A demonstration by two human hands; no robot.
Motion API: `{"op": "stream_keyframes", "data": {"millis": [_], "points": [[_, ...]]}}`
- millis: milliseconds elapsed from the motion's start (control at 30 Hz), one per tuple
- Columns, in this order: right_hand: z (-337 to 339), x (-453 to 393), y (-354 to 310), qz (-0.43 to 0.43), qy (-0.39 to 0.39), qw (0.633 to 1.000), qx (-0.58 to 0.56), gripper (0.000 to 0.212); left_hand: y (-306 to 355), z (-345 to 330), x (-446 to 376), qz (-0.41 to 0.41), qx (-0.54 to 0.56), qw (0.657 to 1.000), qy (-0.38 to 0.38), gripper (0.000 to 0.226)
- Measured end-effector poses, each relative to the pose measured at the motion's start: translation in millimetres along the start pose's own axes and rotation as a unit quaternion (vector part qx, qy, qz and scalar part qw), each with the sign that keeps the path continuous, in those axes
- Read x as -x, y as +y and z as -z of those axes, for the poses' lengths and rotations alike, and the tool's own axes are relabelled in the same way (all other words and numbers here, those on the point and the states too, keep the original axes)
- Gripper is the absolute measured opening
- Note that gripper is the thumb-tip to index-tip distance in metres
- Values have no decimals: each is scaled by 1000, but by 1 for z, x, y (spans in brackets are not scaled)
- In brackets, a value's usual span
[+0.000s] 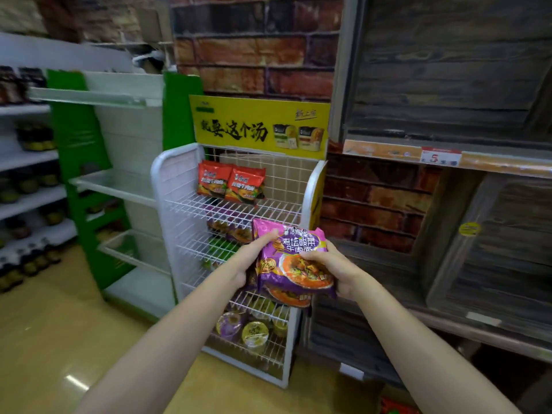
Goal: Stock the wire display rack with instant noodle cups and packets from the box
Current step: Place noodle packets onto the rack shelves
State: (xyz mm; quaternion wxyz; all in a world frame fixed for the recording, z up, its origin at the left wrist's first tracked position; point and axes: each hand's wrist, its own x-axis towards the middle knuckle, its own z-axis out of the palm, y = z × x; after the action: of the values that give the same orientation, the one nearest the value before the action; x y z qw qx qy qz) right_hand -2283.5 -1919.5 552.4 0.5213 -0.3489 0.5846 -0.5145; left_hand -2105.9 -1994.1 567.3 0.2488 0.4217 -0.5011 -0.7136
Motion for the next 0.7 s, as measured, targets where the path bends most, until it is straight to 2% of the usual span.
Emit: {"op": "stream_keyframes", "data": {"millis": [167,233,300,433,467,567,700], "points": [[-45,-34,6,4,-2,1000,-16,51,-2,65,0,-30,64,997,28,52],[-64,-47,5,1,5,1000,-15,41,-3,92,0,-25,83,995,44,46],[-84,-62,3,-8,16,1000,-11,31,-3,119,-2,-16,71,996,55,30],[-130,-88,1,-15,30,999,10,26,-1,171,-15,26,18,997,76,14],[-143,-96,2,-20,30,999,23,27,0,184,-20,30,20,996,81,17],[-178,-118,10,-38,28,998,48,32,-1,221,-32,16,33,994,106,21],[-215,-141,25,-32,39,996,70,19,-14,276,-45,3,48,987,153,13]]}}
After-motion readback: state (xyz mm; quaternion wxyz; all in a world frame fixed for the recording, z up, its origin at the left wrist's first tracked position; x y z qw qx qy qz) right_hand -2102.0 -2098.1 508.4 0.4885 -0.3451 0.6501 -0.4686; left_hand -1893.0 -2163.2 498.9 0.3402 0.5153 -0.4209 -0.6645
